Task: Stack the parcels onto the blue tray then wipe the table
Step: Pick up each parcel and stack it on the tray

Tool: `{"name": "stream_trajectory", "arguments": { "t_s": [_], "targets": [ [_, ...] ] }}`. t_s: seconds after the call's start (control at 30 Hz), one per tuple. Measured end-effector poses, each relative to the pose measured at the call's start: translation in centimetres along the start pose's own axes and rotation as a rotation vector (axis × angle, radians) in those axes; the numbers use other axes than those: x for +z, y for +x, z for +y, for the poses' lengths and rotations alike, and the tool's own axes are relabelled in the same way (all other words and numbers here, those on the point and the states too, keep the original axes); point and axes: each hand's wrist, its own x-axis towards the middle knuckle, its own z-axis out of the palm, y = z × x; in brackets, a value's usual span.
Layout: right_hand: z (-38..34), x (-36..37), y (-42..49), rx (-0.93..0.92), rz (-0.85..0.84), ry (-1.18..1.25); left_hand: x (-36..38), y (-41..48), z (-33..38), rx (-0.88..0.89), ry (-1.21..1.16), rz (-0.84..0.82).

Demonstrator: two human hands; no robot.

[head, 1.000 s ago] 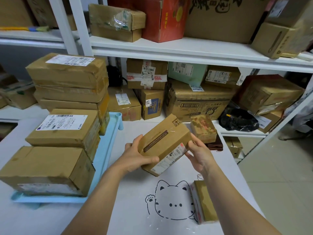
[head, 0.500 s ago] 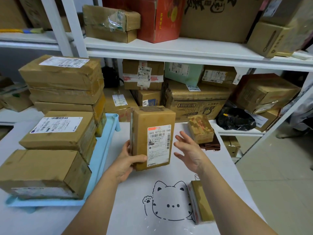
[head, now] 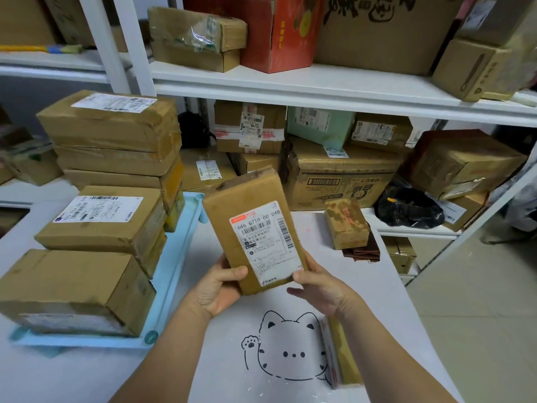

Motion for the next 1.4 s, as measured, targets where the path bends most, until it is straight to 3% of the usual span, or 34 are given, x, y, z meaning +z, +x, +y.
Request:
{"name": "stream_trajectory", "arguments": {
  "t_s": [0.17, 0.33, 0.4, 0.6, 0.83, 1.17, 1.4],
  "targets": [
    [-1.6, 0.1, 0.8, -0.182, 0.098, 0.119, 0.5, 0.2, -0.4, -0.058, 0.060, 0.098],
    [-3.6, -0.8, 0.5, -0.295, 0.235, -0.003, 1.1, 0.6, 1.0, 0.146, 0.267, 0.594],
    [-3.8, -1.1, 0.7, -0.310, 0.252, -0.101, 1.5, 0.4, 1.9, 0.245, 0.307, 0.689],
    [-4.8, -0.3, 1.2, -0.235, 0.239, -0.131, 2.5, 0.5, 3.4, 0.325, 0.459, 0.847],
    [-7.9, 4.4, 3.7, -0.119, 0.467, -0.128, 2.0, -1.4, 6.4, 0.573, 0.501, 0.943],
    [-10.2, 14.5, 7.6, -0.151, 0.329, -0.102, -0.9, -7.0, 13.9, 0.834, 0.420, 1.109],
    [-10.5, 21.9, 11.9, -0.098, 0.360, -0.163, -4.6, -9.8, 18.7, 0.786, 0.415, 1.169]
  ]
}}
